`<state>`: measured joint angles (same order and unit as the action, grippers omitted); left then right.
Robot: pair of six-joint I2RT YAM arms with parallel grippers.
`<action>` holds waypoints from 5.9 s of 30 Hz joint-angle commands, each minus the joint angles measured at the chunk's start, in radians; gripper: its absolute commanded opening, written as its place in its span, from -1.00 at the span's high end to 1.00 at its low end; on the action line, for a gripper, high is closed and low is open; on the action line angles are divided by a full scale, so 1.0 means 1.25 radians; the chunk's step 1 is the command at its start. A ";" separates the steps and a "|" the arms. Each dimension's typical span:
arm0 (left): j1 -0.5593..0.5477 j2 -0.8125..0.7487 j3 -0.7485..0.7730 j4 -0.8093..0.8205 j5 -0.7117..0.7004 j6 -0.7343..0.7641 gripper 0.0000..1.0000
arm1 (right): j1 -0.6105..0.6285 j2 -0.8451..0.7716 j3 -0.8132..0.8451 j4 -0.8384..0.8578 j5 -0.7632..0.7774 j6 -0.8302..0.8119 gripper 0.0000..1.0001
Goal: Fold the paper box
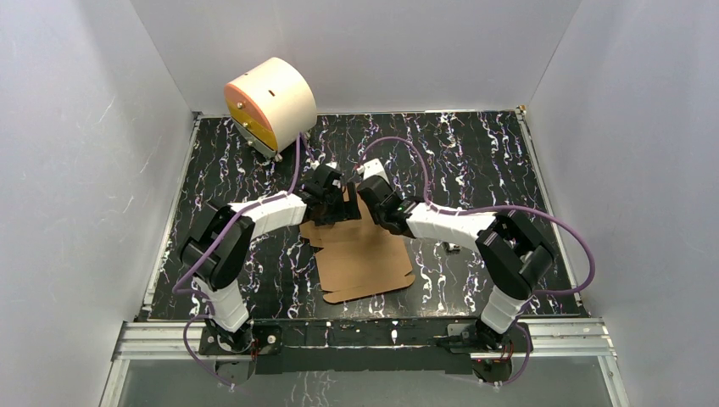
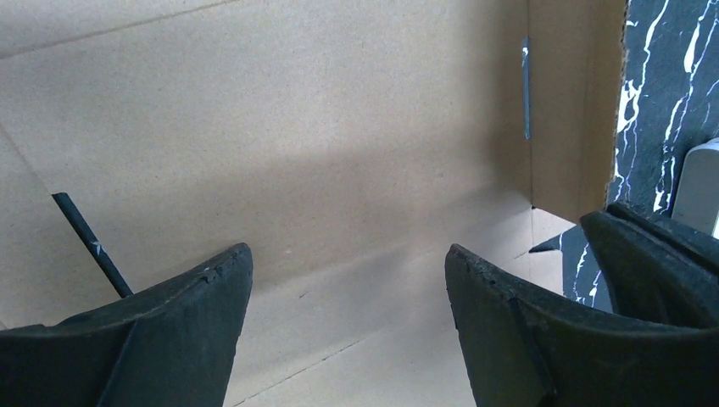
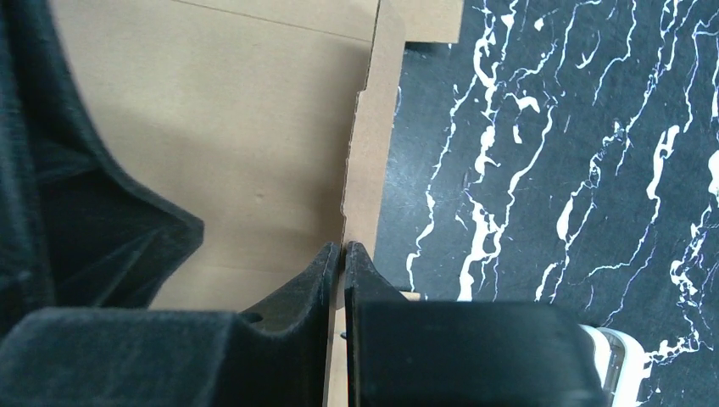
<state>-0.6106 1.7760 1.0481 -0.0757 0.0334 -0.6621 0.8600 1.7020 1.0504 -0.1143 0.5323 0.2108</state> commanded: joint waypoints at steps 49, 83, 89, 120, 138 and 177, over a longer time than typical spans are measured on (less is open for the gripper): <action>-0.033 -0.093 -0.071 -0.041 -0.008 -0.001 -0.63 | -0.225 -0.169 -0.289 0.196 -0.400 0.184 -0.12; -0.034 -0.062 -0.092 -0.016 -0.005 -0.013 -0.62 | -0.225 -0.159 -0.240 0.171 -0.522 0.205 -0.29; -0.034 -0.057 -0.094 -0.012 -0.005 -0.015 -0.62 | -0.225 -0.188 -0.218 0.152 -0.531 0.198 -0.28; -0.034 -0.085 -0.107 -0.002 -0.012 -0.020 -0.62 | -0.170 -0.105 -0.146 0.125 -0.524 0.172 -0.17; 0.099 -0.368 -0.108 -0.160 -0.072 0.002 -0.68 | -0.229 -0.243 -0.181 0.006 -0.409 0.105 -0.63; 0.287 -0.233 -0.181 -0.101 0.047 -0.024 -0.28 | -0.554 -0.377 -0.344 0.106 -0.563 0.117 -0.97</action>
<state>-0.2562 1.4780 0.8391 -0.2790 0.0639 -0.6712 0.1654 1.2579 0.5667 -0.0704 -0.0608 0.3969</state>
